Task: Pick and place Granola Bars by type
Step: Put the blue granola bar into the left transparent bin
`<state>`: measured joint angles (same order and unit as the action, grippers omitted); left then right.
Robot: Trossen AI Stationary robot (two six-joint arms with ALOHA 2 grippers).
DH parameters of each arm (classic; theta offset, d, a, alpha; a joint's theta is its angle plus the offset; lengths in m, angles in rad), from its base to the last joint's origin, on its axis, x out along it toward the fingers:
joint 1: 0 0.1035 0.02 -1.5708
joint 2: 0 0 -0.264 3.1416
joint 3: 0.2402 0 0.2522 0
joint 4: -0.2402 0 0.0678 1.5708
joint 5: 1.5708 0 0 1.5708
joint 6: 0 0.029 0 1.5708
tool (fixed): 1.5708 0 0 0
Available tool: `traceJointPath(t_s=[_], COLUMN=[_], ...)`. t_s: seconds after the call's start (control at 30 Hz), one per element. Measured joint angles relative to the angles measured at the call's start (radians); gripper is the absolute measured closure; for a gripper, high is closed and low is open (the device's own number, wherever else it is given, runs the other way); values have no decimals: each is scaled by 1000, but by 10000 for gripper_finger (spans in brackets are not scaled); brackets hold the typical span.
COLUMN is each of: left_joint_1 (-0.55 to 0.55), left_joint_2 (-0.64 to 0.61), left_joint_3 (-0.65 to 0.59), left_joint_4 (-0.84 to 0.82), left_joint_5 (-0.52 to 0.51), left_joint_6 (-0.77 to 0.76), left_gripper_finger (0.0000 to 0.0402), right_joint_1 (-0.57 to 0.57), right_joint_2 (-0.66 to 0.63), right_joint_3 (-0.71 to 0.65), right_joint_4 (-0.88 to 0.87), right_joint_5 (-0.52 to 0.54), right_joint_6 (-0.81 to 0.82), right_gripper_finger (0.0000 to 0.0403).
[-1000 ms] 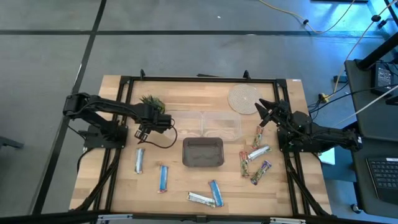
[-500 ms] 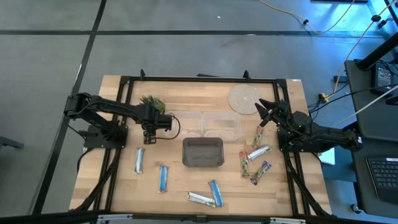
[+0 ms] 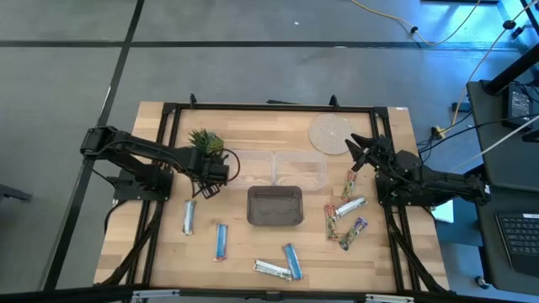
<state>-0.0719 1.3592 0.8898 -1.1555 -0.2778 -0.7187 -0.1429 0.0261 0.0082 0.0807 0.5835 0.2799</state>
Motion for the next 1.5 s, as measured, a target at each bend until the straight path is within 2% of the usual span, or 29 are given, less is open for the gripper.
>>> traceJointPath(t_s=[0.1, 0.23, 0.4, 0.5, 0.63, 0.8, 1.03, 1.17, 1.33, 1.5], left_joint_1=[-20, -66, -153, -195, -216, -216, -198, -162, -106, -53], left_joint_2=[-73, -188, -309, -337, -326, -324, -325, -325, -325, -324], left_joint_3=[0, -5, -104, -186, -271, -375, -464, -490, -547, -591], left_joint_4=[-8, -4, 43, 94, 141, 256, 324, 334, 459, 561], left_joint_5=[-56, -184, -333, -446, -545, -568, -558, -547, -488, -501], left_joint_6=[-87, -248, -477, -601, -664, -686, -708, -661, -573, -508], left_gripper_finger=[233, 233, 233, 233, 233, 233, 233, 233, 233, 233], right_joint_1=[0, 0, 0, 0, 0, 0, 0, 0, 0, 0], right_joint_2=[0, 0, 0, 0, 0, 0, 0, 0, 0, 0], right_joint_3=[0, 0, 0, 0, 0, 0, 0, 0, 0, 0], right_joint_4=[0, 0, 0, 0, 0, 0, 1, 1, 1, 1], right_joint_5=[0, 0, 0, 0, 4, 5, 10, 11, 11, 10], right_joint_6=[0, 0, -3, -27, -28, -22, -21, -20, -20, 5], right_gripper_finger=[202, 202, 202, 202, 202, 202, 202, 202, 202, 202])
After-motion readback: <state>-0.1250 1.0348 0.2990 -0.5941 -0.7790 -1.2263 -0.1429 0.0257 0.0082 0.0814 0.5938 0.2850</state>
